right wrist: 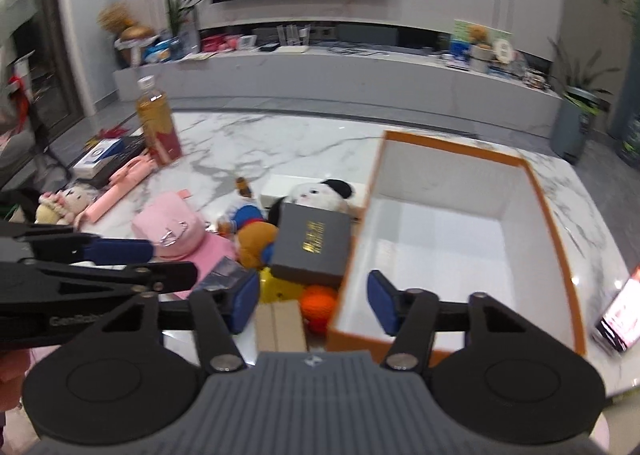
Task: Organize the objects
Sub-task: 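Lower the left tool onto the black gold-lettered box and close it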
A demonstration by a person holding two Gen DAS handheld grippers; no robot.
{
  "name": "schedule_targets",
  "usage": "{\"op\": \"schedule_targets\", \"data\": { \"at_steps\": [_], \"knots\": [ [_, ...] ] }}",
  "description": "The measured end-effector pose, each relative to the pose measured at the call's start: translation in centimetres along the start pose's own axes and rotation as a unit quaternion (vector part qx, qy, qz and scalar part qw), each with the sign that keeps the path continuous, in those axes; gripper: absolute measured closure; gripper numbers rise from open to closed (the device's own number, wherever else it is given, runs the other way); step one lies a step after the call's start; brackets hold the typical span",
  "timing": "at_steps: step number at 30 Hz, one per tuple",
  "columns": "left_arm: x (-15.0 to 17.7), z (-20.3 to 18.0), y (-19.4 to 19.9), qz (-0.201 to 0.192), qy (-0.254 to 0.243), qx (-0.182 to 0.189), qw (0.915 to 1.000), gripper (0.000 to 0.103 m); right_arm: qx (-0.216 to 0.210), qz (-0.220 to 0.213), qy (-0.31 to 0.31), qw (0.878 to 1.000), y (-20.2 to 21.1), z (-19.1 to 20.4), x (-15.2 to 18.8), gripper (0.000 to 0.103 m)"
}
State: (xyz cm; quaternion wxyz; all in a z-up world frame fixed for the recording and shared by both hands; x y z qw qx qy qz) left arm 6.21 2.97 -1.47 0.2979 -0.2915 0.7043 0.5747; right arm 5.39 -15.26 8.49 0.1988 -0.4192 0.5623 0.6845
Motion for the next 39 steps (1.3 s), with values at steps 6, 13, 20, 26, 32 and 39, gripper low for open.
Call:
{"op": "schedule_targets", "data": {
  "at_steps": [6, 13, 20, 26, 32, 39],
  "knots": [
    [-1.4, 0.9, -2.4, 0.006, 0.026, 0.027, 0.9993, 0.062, -0.010, 0.025, 0.044, 0.999, -3.7, 0.3, -1.3, 0.076],
    [-2.9, 2.0, -7.3, 0.036, 0.089, 0.069, 0.9930, 0.057, -0.002, 0.050, 0.061, 0.997, -7.5, -1.1, -2.7, 0.081],
    [-3.5, 2.9, -11.4, 0.065, 0.132, 0.082, 0.9857, 0.030, 0.008, 0.068, 0.061, 0.996, -9.9, -2.8, -3.3, 0.078],
    [-3.4, 2.9, -13.9, 0.097, 0.151, 0.115, 0.9771, 0.027, 0.009, 0.091, 0.056, 0.994, -11.8, -3.8, -3.2, 0.070],
    [-3.0, 2.8, -15.6, 0.113, 0.162, 0.129, 0.9718, 0.026, -0.014, 0.119, 0.037, 0.992, -13.0, -4.2, -2.4, 0.083],
    [-3.4, 2.7, -15.2, 0.099, 0.160, 0.126, 0.9740, 0.047, -0.026, 0.114, 0.016, 0.993, -13.1, -4.4, -2.0, 0.086]
  ]
}}
Point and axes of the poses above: each gripper's, at about its wrist camera, not at the fingertips, and y roughly against the way its jaws point, z to its left, x to its underside, the point moved 3 cm from there along -y, roughly the way its jaws point, and after that the axes turned 4 degrees about -z, right-handed, at the moved point
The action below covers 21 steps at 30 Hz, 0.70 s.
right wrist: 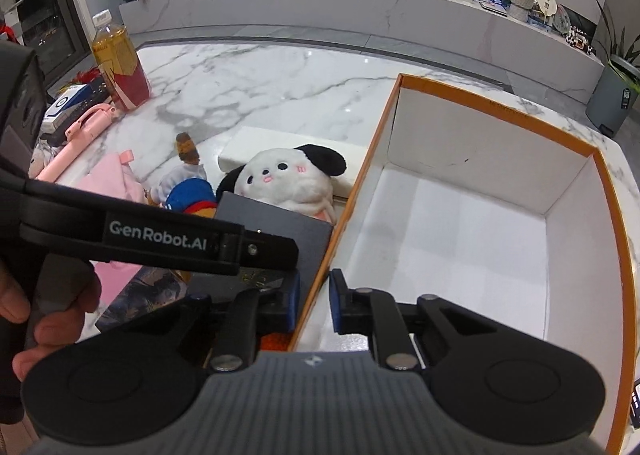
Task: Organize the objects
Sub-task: 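Lower the left tool onto the black gold-lettered box and close it, then lift the black box with the left tool while the right tool grasps the dark photo card box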
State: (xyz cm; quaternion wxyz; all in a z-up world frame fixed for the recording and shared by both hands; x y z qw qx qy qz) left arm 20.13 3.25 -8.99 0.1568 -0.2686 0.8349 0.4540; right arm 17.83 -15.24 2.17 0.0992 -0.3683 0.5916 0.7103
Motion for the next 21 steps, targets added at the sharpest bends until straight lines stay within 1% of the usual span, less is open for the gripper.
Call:
{"op": "schedule_targets", "data": {
  "at_steps": [3, 5, 8, 11, 13, 15, 19, 21],
  "knots": [
    [-0.1, -0.2, 1.2, -0.017, 0.000, 0.004, 0.9999, 0.056, -0.001, -0.001, -0.005, 1.000, 0.2, 0.0, 0.0, 0.086],
    [0.0, -0.6, 2.0, -0.031, -0.003, 0.003, 0.9995, 0.057, -0.001, -0.008, -0.005, 1.000, 0.7, 0.0, 0.0, 0.085],
    [-0.2, -1.0, 4.4, -0.061, -0.003, 0.007, 0.9981, 0.058, 0.011, -0.029, -0.008, 0.999, 2.1, 0.0, -0.1, 0.081],
    [-0.4, -1.3, 7.6, -0.090, -0.019, -0.003, 0.9957, 0.058, -0.003, -0.055, -0.018, 0.998, 4.1, 0.5, -0.3, 0.078],
    [-0.4, -1.3, 9.5, -0.099, -0.029, -0.017, 0.9945, 0.058, -0.028, -0.066, -0.023, 0.997, 5.1, 1.5, -0.3, 0.071],
    [0.0, -0.8, 11.2, -0.101, -0.036, -0.039, 0.9935, 0.058, -0.058, -0.064, -0.025, 0.996, 5.4, 2.8, 0.0, 0.068],
    [1.2, 0.6, 13.3, -0.094, -0.055, -0.099, 0.9891, 0.058, -0.109, -0.030, -0.052, 0.992, 4.1, 5.8, 1.1, 0.065],
    [1.8, 1.6, 13.9, -0.094, -0.051, -0.121, 0.9869, 0.058, -0.132, -0.008, -0.071, 0.989, 2.9, 7.3, 1.9, 0.064]
  ]
}}
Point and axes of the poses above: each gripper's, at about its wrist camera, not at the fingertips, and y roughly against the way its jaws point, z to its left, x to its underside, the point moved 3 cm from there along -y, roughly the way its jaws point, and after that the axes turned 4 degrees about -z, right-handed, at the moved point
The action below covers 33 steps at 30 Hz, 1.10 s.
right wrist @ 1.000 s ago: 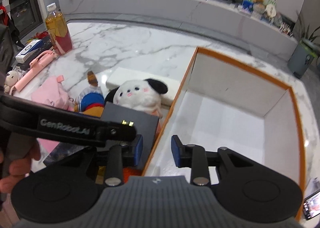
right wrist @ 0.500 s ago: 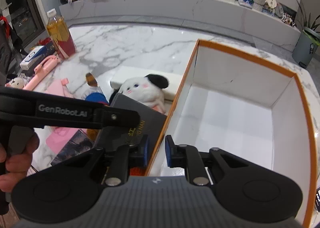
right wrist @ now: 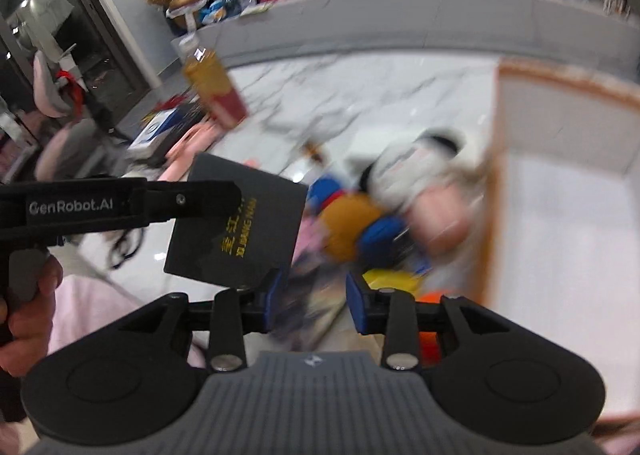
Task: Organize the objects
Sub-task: 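Lift the black box with the left tool while the right tool grasps the dark photo card box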
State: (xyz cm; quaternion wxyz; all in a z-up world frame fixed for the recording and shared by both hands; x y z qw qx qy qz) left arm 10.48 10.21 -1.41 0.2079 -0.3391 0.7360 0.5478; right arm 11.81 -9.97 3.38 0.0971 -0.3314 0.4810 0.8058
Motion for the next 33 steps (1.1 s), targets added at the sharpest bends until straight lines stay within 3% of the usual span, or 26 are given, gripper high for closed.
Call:
{"op": "schedule_targets", "data": {
  "at_steps": [2, 7, 8, 13, 23, 26, 31, 33],
  "knots": [
    [0.7, 1.2, 0.1, 0.006, 0.003, -0.014, 0.9999, 0.058, 0.001, 0.018, -0.021, 1.000, -1.7, 0.8, 0.9, 0.061],
    [1.6, 4.1, 0.3, 0.018, 0.003, -0.042, 0.9989, 0.058, 0.046, 0.040, -0.024, 0.998, -4.8, 3.1, 1.9, 0.029],
    [1.7, 4.5, 0.3, 0.021, 0.005, -0.042, 0.9989, 0.058, 0.057, 0.043, -0.016, 0.997, -5.4, 3.4, 1.8, 0.027],
    [2.2, 6.1, 0.0, 0.032, 0.001, -0.045, 0.9985, 0.058, 0.110, 0.059, 0.019, 0.992, -7.4, 3.7, 1.8, 0.025],
    [2.2, 7.5, -0.5, 0.042, -0.003, -0.045, 0.9981, 0.058, 0.160, 0.093, 0.093, 0.978, -10.2, 4.5, 2.7, 0.024],
    [2.1, 7.4, -0.6, 0.043, -0.004, -0.046, 0.9980, 0.058, 0.151, 0.097, 0.087, 0.980, -9.8, 4.2, 2.6, 0.031],
    [2.3, 7.3, -0.6, 0.046, -0.003, -0.050, 0.9976, 0.058, 0.114, 0.087, 0.055, 0.988, -7.4, 3.8, 1.8, 0.067],
    [2.4, 7.1, -0.6, 0.048, -0.007, -0.053, 0.9974, 0.058, 0.106, 0.079, 0.041, 0.990, -6.4, 3.7, 1.4, 0.073]
  ]
}}
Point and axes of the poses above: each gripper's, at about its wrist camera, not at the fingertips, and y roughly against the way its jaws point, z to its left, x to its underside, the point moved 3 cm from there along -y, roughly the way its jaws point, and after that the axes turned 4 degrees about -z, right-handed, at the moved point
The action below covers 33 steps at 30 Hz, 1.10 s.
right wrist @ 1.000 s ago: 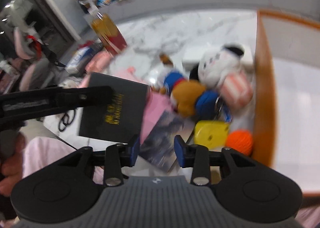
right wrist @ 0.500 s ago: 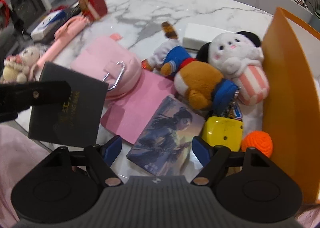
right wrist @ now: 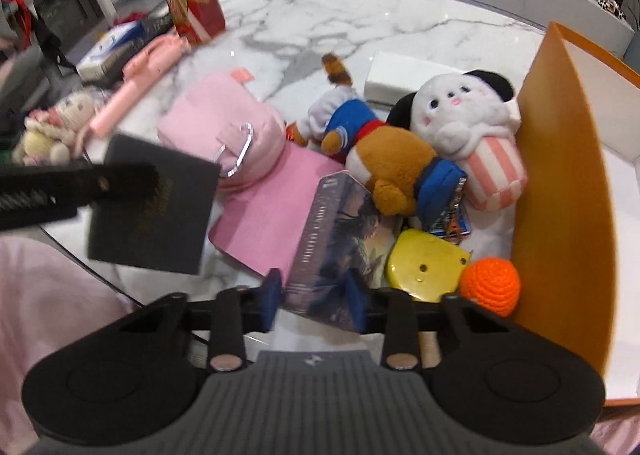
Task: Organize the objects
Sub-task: 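Lift the black box with the left tool while the right tool grasps the dark photo card box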
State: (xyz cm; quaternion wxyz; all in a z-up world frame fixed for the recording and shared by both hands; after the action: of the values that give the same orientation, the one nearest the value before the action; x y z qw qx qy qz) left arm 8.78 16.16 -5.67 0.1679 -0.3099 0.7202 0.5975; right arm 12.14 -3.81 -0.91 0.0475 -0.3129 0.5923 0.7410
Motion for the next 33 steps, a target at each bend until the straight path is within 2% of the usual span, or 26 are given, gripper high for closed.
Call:
{"op": "schedule_targets", "data": {
  "at_steps": [4, 7, 10, 16, 25, 30, 33],
  "knots": [
    [0.3, -0.4, -0.1, 0.008, -0.006, -0.002, 1.0000, 0.060, -0.033, -0.002, -0.066, 0.997, 1.3, -1.9, -0.3, 0.078],
    [0.6, -0.8, -0.2, 0.011, -0.014, -0.009, 0.9998, 0.060, -0.022, 0.000, -0.089, 0.996, 1.6, -3.1, 0.1, 0.079],
    [0.6, -1.2, -0.3, 0.010, -0.022, -0.016, 0.9996, 0.060, -0.030, 0.006, -0.113, 0.993, 1.6, -4.2, 0.3, 0.078],
    [0.7, -1.3, -0.4, 0.018, -0.021, -0.020, 0.9994, 0.060, -0.012, 0.014, -0.078, 0.997, 1.0, -3.9, -0.2, 0.076],
    [1.6, -0.7, -2.2, 0.063, -0.001, -0.014, 0.9979, 0.061, 0.002, 0.014, -0.052, 0.999, 0.0, -3.4, -0.3, 0.077],
    [1.9, -0.7, -1.5, 0.038, -0.008, -0.026, 0.9989, 0.065, -0.010, -0.004, -0.054, 0.998, 1.3, -3.2, -0.2, 0.079],
    [1.4, -0.8, -0.2, 0.022, -0.003, -0.016, 0.9996, 0.065, -0.024, -0.024, -0.054, 0.998, 2.9, -3.3, -0.7, 0.079]
  ]
}}
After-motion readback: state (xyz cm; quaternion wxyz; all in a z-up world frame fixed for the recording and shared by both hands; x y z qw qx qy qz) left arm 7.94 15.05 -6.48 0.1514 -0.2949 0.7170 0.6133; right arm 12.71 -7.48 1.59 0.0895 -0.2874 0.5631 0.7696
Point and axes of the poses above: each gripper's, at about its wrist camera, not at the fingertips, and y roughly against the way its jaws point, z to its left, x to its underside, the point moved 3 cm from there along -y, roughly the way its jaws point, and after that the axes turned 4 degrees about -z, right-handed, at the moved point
